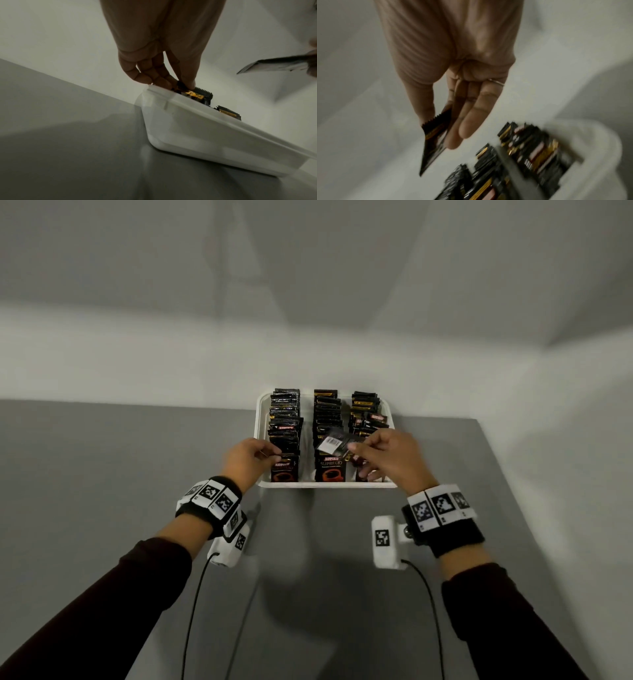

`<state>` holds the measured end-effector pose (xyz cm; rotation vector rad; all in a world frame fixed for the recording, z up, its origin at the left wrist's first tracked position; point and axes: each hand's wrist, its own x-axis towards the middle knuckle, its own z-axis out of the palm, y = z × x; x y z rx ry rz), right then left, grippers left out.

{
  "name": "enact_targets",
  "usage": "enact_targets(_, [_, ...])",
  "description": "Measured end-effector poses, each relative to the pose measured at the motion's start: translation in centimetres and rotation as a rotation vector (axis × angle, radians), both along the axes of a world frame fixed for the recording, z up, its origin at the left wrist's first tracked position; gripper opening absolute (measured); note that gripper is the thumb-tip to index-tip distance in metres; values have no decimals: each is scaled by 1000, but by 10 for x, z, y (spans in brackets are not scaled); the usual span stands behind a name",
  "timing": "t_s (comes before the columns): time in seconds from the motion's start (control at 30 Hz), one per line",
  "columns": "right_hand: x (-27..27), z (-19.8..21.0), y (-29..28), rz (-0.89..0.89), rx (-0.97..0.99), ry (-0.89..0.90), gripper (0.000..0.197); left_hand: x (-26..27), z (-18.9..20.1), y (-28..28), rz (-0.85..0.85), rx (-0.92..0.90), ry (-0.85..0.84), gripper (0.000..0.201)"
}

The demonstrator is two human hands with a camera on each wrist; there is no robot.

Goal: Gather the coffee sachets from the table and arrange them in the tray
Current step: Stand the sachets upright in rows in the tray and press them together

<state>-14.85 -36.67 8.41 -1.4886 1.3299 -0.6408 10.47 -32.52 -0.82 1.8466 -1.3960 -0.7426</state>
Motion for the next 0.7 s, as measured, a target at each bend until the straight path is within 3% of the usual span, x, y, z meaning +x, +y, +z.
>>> enact_targets(0.07, [-14, 0, -9, 8, -88, 132, 18, 0, 1, 0, -5, 7, 7, 10])
enact_targets(0.23, [-42, -2, -33, 35, -324, 454, 38, 1, 0, -1, -15, 11, 7, 10])
enact_targets(0.33, [-48, -4, -48, 57, -351, 574, 21, 2, -1, -1, -24, -6, 30, 10])
enact_targets(0.7, [-35, -41, -68, 190, -261, 625, 13, 4, -3, 1, 30, -31, 63, 8])
